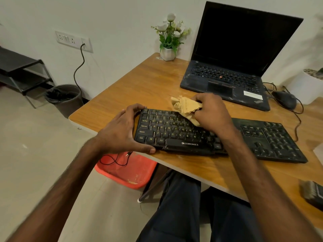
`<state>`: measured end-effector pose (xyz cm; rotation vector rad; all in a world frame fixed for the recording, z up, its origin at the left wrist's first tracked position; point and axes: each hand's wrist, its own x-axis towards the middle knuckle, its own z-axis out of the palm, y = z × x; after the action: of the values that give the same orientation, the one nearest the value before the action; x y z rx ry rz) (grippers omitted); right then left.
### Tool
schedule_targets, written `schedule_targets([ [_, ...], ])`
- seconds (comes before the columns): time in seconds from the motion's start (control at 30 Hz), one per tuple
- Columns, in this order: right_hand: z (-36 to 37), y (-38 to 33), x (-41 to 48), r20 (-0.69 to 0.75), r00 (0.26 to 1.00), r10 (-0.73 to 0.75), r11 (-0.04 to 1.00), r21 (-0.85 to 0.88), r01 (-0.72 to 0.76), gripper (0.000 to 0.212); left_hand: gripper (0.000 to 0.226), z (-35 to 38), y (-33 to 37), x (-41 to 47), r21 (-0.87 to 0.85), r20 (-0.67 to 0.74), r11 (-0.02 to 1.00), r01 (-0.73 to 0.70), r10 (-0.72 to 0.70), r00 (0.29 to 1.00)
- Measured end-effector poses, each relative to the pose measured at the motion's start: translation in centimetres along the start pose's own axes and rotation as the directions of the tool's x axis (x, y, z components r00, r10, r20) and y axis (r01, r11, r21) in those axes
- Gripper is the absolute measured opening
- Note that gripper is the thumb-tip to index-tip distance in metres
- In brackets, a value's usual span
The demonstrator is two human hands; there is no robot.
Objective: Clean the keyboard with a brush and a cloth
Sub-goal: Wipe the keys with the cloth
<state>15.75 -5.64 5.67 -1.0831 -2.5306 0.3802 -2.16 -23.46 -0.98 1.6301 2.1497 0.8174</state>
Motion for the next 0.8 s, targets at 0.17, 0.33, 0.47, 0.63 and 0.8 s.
schedule_targets([
  [0.17, 0.8, -0.9, -1.1, 0.227, 0.935, -0.274, 0.957, 0.16, 0.242, 0.041, 0.134, 0.0, 0.0, 0.0, 0.011, -0.003, 1.0, 0.011, -0.011, 1.0],
  [0.33, 1.9, 0.0, -1.1, 0.191, 0.912, -0.363, 0.918, -0.093, 0.385, 0.045, 0.136, 0.0, -0.1, 0.0, 0.004, 0.012, 1.0, 0.008, -0.008, 1.0],
  [0.47, 1.3, 0.7, 0.0, 0.137, 0.93, -0.341, 0.922, -0.143, 0.359, 0.035, 0.134, 0.2, -0.2, 0.0, 0.007, -0.001, 1.0, -0.004, 0.004, 1.0],
  [0.63, 1.1, 0.3, 0.1, -0.012, 0.955, -0.297, 0.953, 0.054, 0.297, 0.037, 0.131, 0.3, -0.5, 0.2, 0.001, -0.008, 1.0, -0.017, 0.017, 1.0],
  [0.8, 1.9, -0.6, -2.5, 0.195, 0.867, -0.458, 0.872, -0.092, 0.481, 0.066, 0.13, 0.3, -0.7, 0.2, -0.015, -0.003, 0.999, -0.029, 0.029, 1.0],
])
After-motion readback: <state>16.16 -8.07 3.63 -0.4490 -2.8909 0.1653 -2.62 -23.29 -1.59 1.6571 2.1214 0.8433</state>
